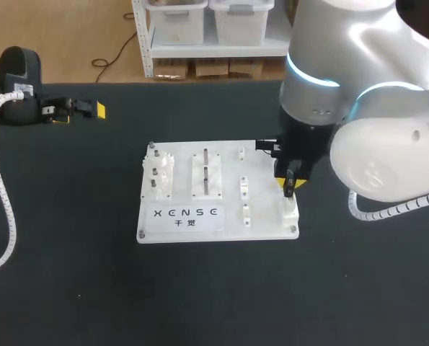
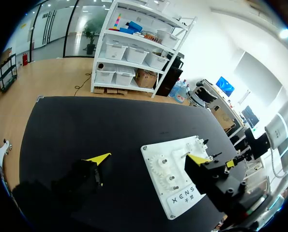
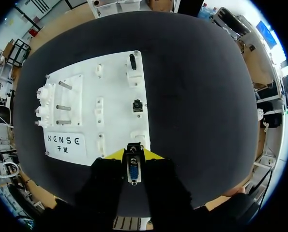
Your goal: Insert the USB connector, Ethernet cable, and multi-pin plug into their matching sockets one by one.
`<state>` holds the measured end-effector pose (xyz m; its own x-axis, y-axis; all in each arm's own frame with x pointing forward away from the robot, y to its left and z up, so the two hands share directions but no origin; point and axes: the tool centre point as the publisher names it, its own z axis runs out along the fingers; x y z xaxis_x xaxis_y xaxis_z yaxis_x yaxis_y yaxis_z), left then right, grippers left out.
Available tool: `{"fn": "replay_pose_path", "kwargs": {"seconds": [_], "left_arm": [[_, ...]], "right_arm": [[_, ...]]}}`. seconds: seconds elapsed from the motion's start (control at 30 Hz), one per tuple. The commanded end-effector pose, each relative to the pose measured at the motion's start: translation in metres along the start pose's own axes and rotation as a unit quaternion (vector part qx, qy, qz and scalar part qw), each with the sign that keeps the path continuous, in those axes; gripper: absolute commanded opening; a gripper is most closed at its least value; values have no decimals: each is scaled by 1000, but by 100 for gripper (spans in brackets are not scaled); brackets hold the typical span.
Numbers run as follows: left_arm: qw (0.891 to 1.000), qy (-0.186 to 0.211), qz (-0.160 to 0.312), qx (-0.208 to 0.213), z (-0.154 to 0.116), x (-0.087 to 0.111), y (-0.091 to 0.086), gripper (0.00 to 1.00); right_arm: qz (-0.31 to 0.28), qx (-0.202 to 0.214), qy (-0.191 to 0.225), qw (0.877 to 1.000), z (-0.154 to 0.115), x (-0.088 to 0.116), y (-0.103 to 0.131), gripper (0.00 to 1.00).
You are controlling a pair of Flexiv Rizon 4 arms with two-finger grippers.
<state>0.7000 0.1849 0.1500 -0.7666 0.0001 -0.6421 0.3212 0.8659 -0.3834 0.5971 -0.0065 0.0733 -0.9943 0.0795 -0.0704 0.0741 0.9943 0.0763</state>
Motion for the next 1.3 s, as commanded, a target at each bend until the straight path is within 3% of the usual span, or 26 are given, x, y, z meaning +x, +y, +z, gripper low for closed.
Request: {"fn": "replay_pose_path", "kwargs": {"seconds": [0.03,1.3], "left_arm": [[1000,0,0,0,0,0,0,100],[1000,0,0,0,0,0,0,100]], "right_arm": [[-3,-1,-3,1000,-1,6,-4,0],[-7,18,3,1000,14,1,-9,0]]}}
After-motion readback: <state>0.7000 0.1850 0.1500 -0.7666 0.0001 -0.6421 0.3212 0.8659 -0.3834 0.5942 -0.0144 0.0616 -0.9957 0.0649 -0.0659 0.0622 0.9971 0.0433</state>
